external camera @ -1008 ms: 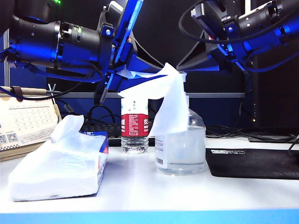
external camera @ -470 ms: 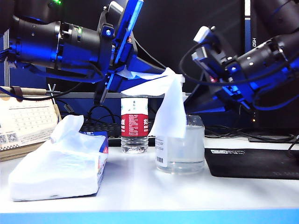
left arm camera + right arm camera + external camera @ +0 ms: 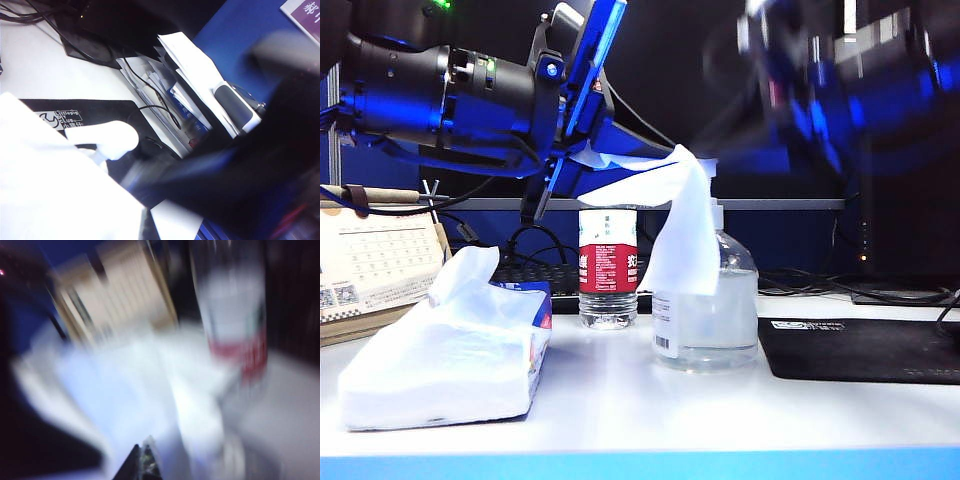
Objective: Pull out a tissue from the tissue dispenser, then press the switch of the alcohol sanitizer bottle to drop some sanitizer on the paper tissue, and finally place the treated tissue on the table.
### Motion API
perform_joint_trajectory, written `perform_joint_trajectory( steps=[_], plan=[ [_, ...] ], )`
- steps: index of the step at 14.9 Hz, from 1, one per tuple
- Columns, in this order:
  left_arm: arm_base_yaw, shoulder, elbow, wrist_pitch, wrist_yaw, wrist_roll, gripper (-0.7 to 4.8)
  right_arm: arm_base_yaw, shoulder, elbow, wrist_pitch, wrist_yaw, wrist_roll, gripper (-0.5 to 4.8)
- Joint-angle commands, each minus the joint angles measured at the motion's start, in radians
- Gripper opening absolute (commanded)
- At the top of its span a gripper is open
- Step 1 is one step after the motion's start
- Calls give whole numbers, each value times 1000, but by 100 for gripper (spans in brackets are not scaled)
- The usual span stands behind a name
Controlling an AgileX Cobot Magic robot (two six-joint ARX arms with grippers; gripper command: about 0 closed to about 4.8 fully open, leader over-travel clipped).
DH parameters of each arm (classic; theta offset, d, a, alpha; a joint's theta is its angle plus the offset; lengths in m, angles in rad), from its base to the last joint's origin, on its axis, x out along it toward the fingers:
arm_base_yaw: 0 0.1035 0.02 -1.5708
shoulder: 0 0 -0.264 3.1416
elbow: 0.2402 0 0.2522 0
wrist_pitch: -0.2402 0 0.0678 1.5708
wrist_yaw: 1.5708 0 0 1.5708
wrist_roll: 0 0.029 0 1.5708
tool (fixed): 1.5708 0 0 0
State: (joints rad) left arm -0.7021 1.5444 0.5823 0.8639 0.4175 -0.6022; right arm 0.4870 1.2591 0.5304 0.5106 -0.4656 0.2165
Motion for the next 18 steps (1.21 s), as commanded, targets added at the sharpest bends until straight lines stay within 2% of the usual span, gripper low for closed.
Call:
perform_joint_trajectory(
  steps=[1, 9, 14, 18],
  plan=[
    [0, -2, 5, 14, 3, 0, -5, 2, -11, 44, 13, 32, -5, -5],
    [0, -2, 5, 14, 6, -4, -5, 1, 47, 57, 8, 127, -61, -5],
    [0, -2, 5, 14, 6, -12, -5, -6, 47, 72, 6, 130, -67, -5],
    [0, -2, 5, 14, 6, -12, -5, -5, 90, 69, -127, 130, -67, -5]
  ],
)
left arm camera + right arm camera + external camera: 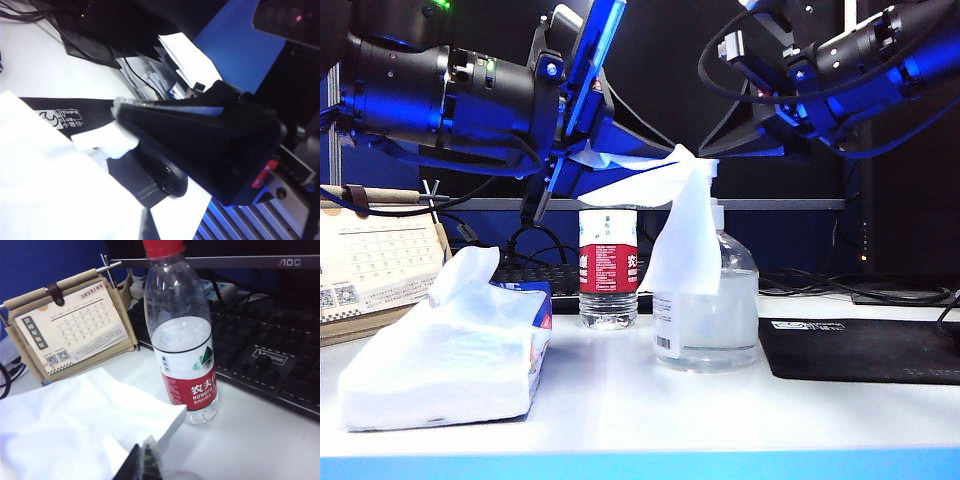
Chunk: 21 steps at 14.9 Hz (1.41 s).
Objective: Pull out a tissue from the tissue dispenser, then press the switch of the alcohol sanitizer bottle to drop some sanitizer on the paper tissue, and finally place the treated tissue on the table.
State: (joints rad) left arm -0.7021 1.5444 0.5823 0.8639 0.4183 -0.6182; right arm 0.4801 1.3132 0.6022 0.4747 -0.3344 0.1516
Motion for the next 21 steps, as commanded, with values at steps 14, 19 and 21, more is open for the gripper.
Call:
perform_joint_trajectory(
  steps=[14, 19, 21],
  plan=[
    [1, -2, 5, 67, 5, 46, -5, 9, -100, -8, 66, -52, 61, -5],
    [2, -24, 5, 66, -15, 140, -5, 8, -264, 85, -111, -7, -47, -5],
    [2, -64, 5, 60, -37, 178, -5, 8, -356, 107, -227, 71, -128, -5]
  ],
)
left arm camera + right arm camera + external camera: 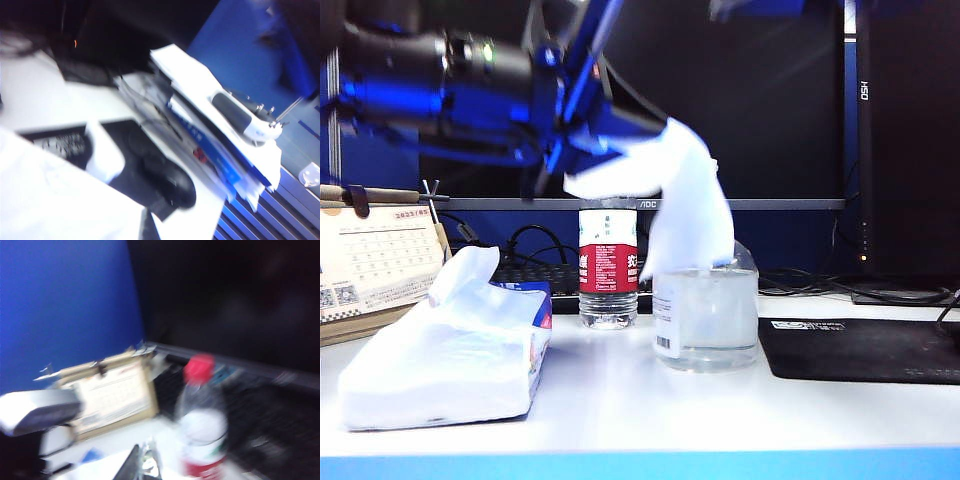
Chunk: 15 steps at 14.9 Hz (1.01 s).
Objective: Pull out a tissue from the tissue dispenser, then press the switch of the alcohol sanitizer bottle to drop some sanitizer on the paper tissue, and finally place the treated tissue on the table.
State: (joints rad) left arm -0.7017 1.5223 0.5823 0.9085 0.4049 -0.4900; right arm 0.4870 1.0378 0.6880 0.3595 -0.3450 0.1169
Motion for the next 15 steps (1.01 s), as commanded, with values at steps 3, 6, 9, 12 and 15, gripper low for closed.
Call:
perform_joint_trajectory(
  steps=[3, 6, 9, 12, 15],
  plan=[
    [16, -188, 5, -91, -55, 109, -5, -13, -257, 22, -246, 203, -117, -5],
    [27, -462, 5, -307, -115, 211, -5, -13, -464, 22, -414, 309, -142, -5],
    [23, -790, 5, -568, -189, 283, -5, -13, -642, 22, -580, 372, -138, -5],
    [23, -1145, 4, -932, -326, 349, -5, -12, -815, 20, -754, 469, -60, -5],
    [23, -1421, 4, -1183, -392, 342, -5, -12, -919, 19, -855, 485, -3, -5]
  ],
)
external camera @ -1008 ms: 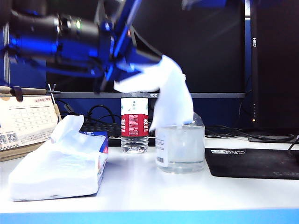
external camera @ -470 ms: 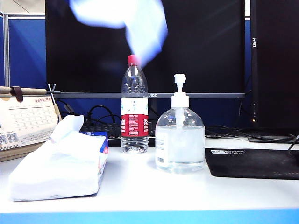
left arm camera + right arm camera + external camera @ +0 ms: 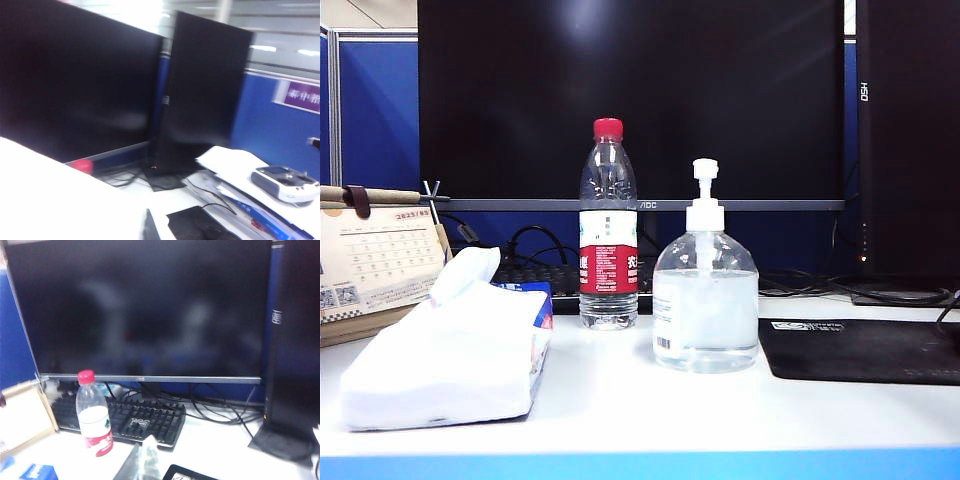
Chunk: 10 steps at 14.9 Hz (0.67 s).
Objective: Pull out a tissue from the tissue dispenser, then press the switch of the alcohol sanitizer bottle to drop some sanitizer on the paper tissue, and finally place the treated tissue on the table.
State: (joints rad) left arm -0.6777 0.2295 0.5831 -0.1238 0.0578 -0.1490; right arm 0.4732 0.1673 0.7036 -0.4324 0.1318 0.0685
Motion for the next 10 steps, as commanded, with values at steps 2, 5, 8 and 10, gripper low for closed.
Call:
perform_joint_trajectory(
  steps=[2, 5, 8, 10],
  plan=[
    [2, -224, 24, -342, -80, -26, -5, 1, -93, -6, -172, 23, 116, -5],
    [1, -224, -10, -447, -47, -18, -5, -3, -163, -120, -216, 25, 204, -5],
    [0, -223, -63, -410, -58, 11, -5, -2, -164, -247, -89, -14, 250, -5],
    [1, -224, -156, -265, -53, -69, -5, -2, -164, -336, 60, -26, 366, -5]
  ],
)
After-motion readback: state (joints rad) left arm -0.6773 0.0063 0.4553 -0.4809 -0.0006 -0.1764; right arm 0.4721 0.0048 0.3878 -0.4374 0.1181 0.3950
